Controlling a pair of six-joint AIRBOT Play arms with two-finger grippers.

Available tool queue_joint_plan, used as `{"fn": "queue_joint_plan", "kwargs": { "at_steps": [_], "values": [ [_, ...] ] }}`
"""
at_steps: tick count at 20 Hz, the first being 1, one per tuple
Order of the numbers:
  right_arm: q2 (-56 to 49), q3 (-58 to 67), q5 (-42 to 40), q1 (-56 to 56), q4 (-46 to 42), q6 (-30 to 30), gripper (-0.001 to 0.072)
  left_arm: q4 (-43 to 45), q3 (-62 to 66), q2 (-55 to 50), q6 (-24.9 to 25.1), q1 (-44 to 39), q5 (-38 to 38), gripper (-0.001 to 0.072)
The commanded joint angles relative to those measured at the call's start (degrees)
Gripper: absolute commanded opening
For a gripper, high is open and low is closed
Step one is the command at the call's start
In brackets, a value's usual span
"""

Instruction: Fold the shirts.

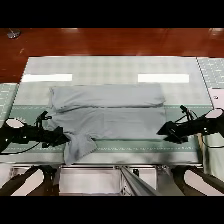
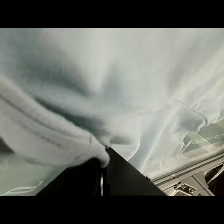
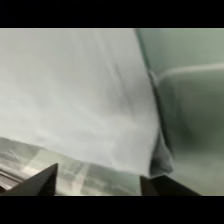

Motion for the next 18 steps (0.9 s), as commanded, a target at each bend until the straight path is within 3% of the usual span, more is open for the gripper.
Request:
{"fn": "queue_joint_plan", "kwargs": {
  "at_steps": [1, 2, 3, 7, 10, 14, 18],
  "values": [
    [-1.9, 0.3, -8.1, 1.7, 6.6, -1.0, 0.0370, -1.9, 0.0, 0.0, 0.0, 0.0, -0.1, 0.0023],
    [-1.9, 1.1, -8.0, 1.7, 7.6, -2.6, 0.0092, -1.9, 0.0, 0.0, 0.0, 0.0, 0.0, 0.0023],
    [-1.9, 2.0, -6.8, 1.7, 9.0, -5.7, 0.0027, -1.9, 0.2, 0.0, 0.1, 0.0, 0.3, 0.0023],
    [-1.9, 9.7, -1.4, 1.7, 6.8, -7.1, 0.0027, -1.9, 7.0, 0.0, 0.6, 0.0, -1.3, 0.0023],
    [-1.9, 18.2, -1.7, 1.7, 6.0, -6.5, 0.0026, -3.2, 14.9, 0.0, 0.4, 0.0, -1.1, 0.0023],
    [-3.3, 26.7, -2.6, 1.7, 6.1, -6.4, 0.0026, -10.3, 21.4, -2.1, 0.4, 0.0, 5.0, 0.0022],
    [-11.6, 33.7, -3.9, 1.7, 7.2, -6.3, 0.0027, -14.1, 28.6, -10.6, 0.6, -0.8, 10.8, 0.0023]
  ]
}}
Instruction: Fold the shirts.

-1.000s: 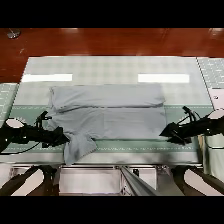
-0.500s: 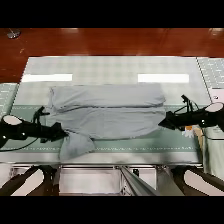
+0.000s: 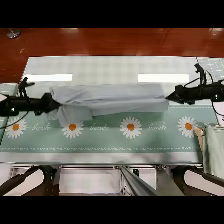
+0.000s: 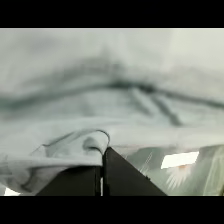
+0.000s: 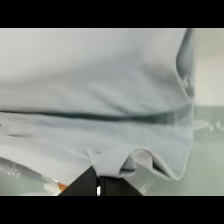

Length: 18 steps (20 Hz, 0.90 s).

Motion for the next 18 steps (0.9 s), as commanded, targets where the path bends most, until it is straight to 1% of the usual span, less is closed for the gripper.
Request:
{"fn": "queue_joint_plan", "kwargs": {
  "at_steps": [1, 5, 8, 11, 13, 14, 15, 16, 17, 18],
  "values": [
    [-7.1, 6.8, -2.0, 0.0, 0.5, 0.6, 0.0026, -3.4, 7.4, -7.3, 0.0, -0.9, 5.4, 0.0023],
    [-16.6, 13.5, -2.4, 0.1, 5.2, 0.6, 0.0026, -3.4, 16.9, -17.2, -0.1, -2.4, 5.3, 0.0023],
    [-22.3, 17.8, -2.4, 2.6, 5.4, 0.7, 0.0026, -3.4, 21.1, -23.1, -2.1, -2.7, 5.3, 0.0023],
    [-26.5, 21.4, -2.8, 4.8, 4.7, 2.6, 0.0027, -3.4, 21.8, -25.3, -1.9, -2.7, 5.3, 0.0023],
    [-27.8, 22.7, -2.9, 5.0, 4.7, 3.6, 0.0027, -3.4, 22.0, -25.3, -0.4, -2.6, 5.6, 0.0023],
    [-27.7, 22.7, -3.1, 4.9, 4.7, 3.5, 0.0053, -3.4, 22.5, -25.3, 0.7, -2.7, 5.5, 0.0024],
    [-27.7, 22.7, -2.8, 4.7, 4.8, 3.5, 0.0261, -3.4, 23.1, -25.3, 1.7, -2.7, 5.1, 0.0047],
    [-27.7, 22.9, -1.0, 4.2, 4.8, 3.4, 0.0558, -3.4, 23.8, -25.3, 1.7, -2.7, 3.9, 0.0232],
    [-27.7, 23.5, 1.1, 3.5, 4.3, 2.8, 0.0626, -2.9, 24.8, -25.3, 1.7, -2.5, 1.5, 0.0582],
    [-27.7, 24.5, 3.9, 2.2, 3.5, 2.8, 0.0625, -1.0, 26.7, -25.3, 1.7, -1.7, -2.1, 0.0701]
  ]
}}
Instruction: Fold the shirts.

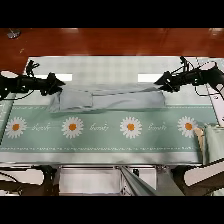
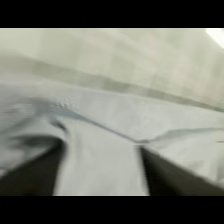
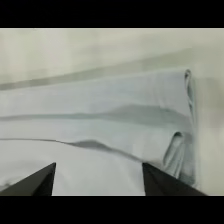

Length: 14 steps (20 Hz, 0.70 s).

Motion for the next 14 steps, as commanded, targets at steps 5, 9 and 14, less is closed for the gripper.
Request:
{"fn": "queue_joint_plan", "kwargs": {
  "at_steps": [5, 9, 14],
  "values": [
    [-0.5, 2.9, 14.9, -9.2, -14.2, 2.6, 0.0625, 21.2, 7.2, 2.9, -9.1, 7.1, -18.1, 0.0700],
    [-0.9, -0.6, 11.4, -9.2, -14.6, 4.1, 0.0625, 15.7, -3.2, 11.5, -7.3, 6.9, -7.9, 0.0700],
    [-3.8, -0.6, 8.7, -2.8, -6.0, 2.8, 0.0625, 3.1, -13.1, 20.7, 0.5, -3.8, 2.6, 0.0700]
  ]
}}
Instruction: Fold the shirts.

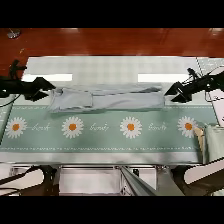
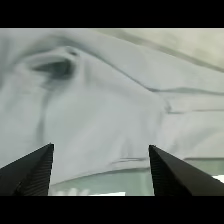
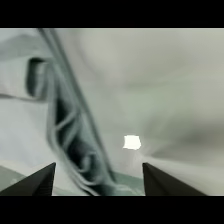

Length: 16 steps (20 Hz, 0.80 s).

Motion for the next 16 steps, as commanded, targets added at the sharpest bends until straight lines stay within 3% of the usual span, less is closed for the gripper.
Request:
{"fn": "queue_joint_plan", "kwargs": {
  "at_steps": [1, 3, 4, 5, 6, 7, 12, 13, 16],
  "values": [
    [-1.9, -0.3, -2.7, 4.5, 4.4, -0.3, 0.0625, -6.1, -4.4, 4.4, 3.5, -8.2, 5.9, 0.0700],
    [-2.4, -0.2, -3.9, 7.2, 4.7, -0.3, 0.0606, -6.2, -4.4, 3.8, 3.5, -13.6, 6.9, 0.0700],
    [-2.4, 0.0, -4.4, 8.1, 4.7, -0.3, 0.0456, -6.2, -4.4, 3.3, 3.5, -15.7, 7.4, 0.0700],
    [-2.4, 0.8, -3.8, 8.5, 4.7, -0.3, 0.0124, -6.2, -4.4, 2.8, 3.5, -17.4, 8.0, 0.0686],
    [-2.1, 2.0, -2.2, 8.5, 4.7, -0.8, 0.0027, -6.3, -4.4, 2.3, 3.5, -18.5, 8.2, 0.0417],
    [-1.3, 3.2, -0.3, 8.2, 4.2, -1.4, 0.0026, -6.8, -4.4, 1.9, 3.7, -19.1, 8.3, 0.0033],
    [11.2, 1.3, 2.9, 5.1, 0.4, -2.1, 0.0027, -11.5, -1.5, 1.4, 9.4, -26.1, 12.8, 0.0022],
    [14.8, -0.6, 2.8, 4.8, -1.7, -2.1, 0.0026, -11.3, -0.3, 0.7, 8.9, -29.4, 15.7, 0.0022],
    [26.9, -7.7, 1.5, 4.9, -6.4, -2.0, 0.0027, -4.8, 5.7, -6.1, -0.5, -38.8, 21.2, 0.0021]
  ]
}}
